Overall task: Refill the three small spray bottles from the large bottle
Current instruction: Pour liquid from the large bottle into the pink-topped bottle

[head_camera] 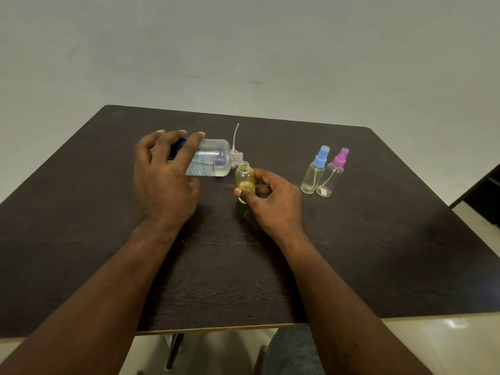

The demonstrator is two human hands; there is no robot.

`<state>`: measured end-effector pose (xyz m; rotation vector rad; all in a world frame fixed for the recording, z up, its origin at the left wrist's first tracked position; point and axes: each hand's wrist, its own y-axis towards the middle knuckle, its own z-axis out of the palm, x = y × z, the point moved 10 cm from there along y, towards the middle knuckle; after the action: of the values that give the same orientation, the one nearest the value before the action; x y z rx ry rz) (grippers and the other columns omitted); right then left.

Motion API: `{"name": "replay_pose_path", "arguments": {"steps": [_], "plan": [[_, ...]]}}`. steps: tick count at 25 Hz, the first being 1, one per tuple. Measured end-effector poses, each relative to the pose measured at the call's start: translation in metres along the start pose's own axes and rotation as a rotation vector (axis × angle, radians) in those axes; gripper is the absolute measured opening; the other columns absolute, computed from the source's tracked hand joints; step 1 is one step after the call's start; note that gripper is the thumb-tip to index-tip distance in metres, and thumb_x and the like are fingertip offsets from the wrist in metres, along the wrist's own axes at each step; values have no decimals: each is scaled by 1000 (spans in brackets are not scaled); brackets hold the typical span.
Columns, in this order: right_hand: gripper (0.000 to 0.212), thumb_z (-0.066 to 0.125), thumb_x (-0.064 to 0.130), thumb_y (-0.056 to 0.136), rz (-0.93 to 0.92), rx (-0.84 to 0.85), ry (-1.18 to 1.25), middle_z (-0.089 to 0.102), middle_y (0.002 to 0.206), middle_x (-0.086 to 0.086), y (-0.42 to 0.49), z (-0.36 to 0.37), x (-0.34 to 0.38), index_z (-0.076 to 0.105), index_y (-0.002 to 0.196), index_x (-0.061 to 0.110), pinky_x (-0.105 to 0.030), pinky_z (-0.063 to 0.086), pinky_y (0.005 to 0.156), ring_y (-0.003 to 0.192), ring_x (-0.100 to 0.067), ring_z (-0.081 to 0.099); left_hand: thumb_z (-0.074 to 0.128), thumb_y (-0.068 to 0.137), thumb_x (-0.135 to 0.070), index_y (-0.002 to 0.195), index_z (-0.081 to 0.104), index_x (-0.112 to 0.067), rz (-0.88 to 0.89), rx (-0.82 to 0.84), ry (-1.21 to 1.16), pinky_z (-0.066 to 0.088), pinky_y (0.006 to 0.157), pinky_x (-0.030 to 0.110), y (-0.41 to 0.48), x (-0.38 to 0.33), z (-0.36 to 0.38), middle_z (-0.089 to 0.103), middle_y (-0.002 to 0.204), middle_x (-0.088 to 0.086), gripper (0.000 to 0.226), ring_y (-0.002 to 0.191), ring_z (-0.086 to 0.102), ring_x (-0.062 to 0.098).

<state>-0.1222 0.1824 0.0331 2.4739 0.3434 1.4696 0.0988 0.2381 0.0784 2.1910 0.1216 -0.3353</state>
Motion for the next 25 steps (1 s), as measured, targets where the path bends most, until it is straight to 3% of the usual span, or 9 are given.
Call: {"name": "replay_pose_path", "arguments": {"steps": [9,25], "plan": [[45,87,32,84,3,2,1,73,110,21,-2,-1,2,73,127,30,-26,62,87,98,2,71,70,80,-4,148,57,-31,0,-12,2,54,93,49,0,-1,-2,55,146,1,74,138,37,32],[48,87,33,84,7,-1,-10,77,117,12,-1,-1,3,73,129,28,-29,63,90,101,0,72,68,80,-5,148,57,-30,0,-10,5,53,95,49,0,-2,-2,55,146,2,74,137,38,33]]}}
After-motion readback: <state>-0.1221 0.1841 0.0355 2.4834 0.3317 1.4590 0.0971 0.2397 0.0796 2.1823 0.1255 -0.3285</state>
